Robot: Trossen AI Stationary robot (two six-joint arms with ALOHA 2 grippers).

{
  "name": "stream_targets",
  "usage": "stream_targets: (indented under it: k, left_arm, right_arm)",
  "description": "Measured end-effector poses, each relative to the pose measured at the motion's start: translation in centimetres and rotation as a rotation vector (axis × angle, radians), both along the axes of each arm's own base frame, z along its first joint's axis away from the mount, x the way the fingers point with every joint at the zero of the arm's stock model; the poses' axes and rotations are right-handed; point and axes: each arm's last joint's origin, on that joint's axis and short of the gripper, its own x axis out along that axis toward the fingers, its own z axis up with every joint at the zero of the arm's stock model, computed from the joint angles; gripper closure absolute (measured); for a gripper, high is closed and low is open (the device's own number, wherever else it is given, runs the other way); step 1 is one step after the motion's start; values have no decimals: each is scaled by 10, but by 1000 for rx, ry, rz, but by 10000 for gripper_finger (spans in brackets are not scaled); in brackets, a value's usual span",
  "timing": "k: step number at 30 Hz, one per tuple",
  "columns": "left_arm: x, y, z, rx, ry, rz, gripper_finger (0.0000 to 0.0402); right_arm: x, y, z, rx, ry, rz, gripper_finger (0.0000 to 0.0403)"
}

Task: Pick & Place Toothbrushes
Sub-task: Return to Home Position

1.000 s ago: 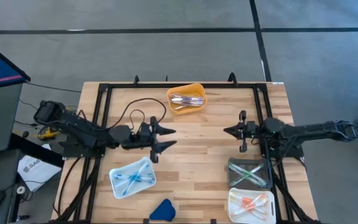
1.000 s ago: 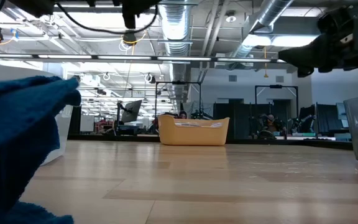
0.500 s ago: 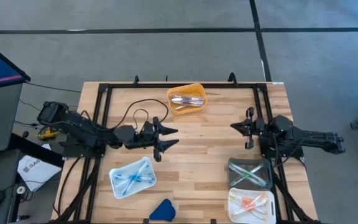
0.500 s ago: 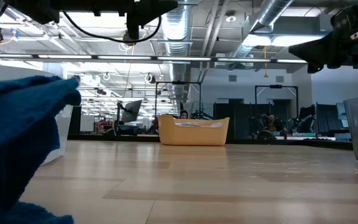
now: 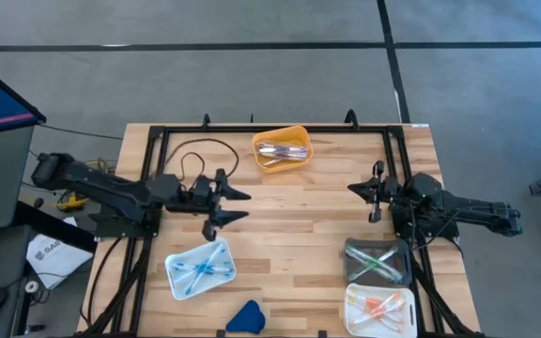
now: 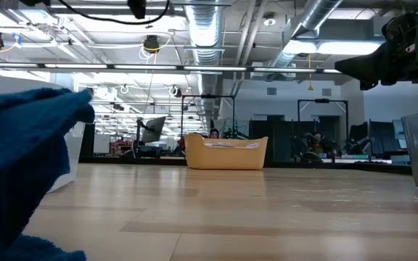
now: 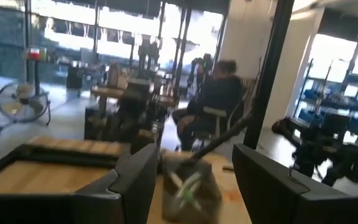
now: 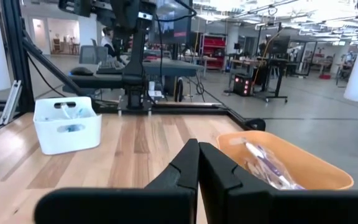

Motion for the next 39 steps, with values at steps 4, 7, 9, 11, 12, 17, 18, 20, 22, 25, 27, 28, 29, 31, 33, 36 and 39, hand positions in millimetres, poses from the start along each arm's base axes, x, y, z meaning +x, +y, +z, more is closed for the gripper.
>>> stream_targets:
  k: [4, 7, 9, 11, 12, 17, 18, 20, 22, 25, 27, 28, 29, 31, 33, 36, 39]
  left_arm:
    - [-14, 6, 2, 14, 67, 11, 198]
    - [-23, 10, -6, 14, 69, 23, 198]
    - [-30, 15, -15, 16, 86, 38, 198]
    - [-36, 18, -26, 16, 103, 53, 198]
    - [-40, 20, -32, 17, 112, 58, 198]
    - [-63, 26, -57, 9, 79, 98, 198]
    - [-68, 27, -60, 4, 56, 112, 198]
    - [-78, 29, -67, -2, 22, 139, 198]
    - [-87, 30, -74, -10, -4, 159, 198]
    - [-99, 32, -85, -18, -34, 165, 198]
    - [-106, 32, -92, -23, -44, 164, 198]
    - [-109, 33, -96, -25, -50, 164, 198]
    - [-111, 33, -100, -26, -53, 164, 198]
    - [-114, 34, -103, -25, -52, 167, 198]
    - [-115, 34, -102, -19, -51, 168, 198]
    - [-116, 34, -101, 5, -60, 172, 198]
    - [-116, 34, -102, 31, -59, 177, 198]
  right_arm:
    - [0, 0, 0, 0, 1, 0, 403]
    - [0, 0, 0, 0, 1, 0, 403]
    - [0, 0, 0, 0, 1, 0, 403]
    - [0, 0, 0, 0, 0, 0, 403]
    - [0, 0, 0, 0, 0, 0, 403]
    - [0, 0, 0, 0, 0, 0, 403]
    - [0, 0, 0, 0, 1, 0, 403]
    - [0, 0, 0, 0, 1, 0, 403]
    - [0, 0, 0, 0, 1, 0, 403]
    - [0, 0, 0, 0, 1, 0, 403]
    - [0, 0, 0, 0, 1, 0, 403]
    - [0, 0, 0, 0, 1, 0, 403]
    - [0, 0, 0, 0, 1, 0, 403]
    - [0, 0, 1, 0, 1, 0, 403]
    - [0, 0, 0, 0, 3, 0, 403]
    - [0, 0, 0, 1, 5, 0, 403]
    - [0, 0, 0, 1, 5, 0, 403]
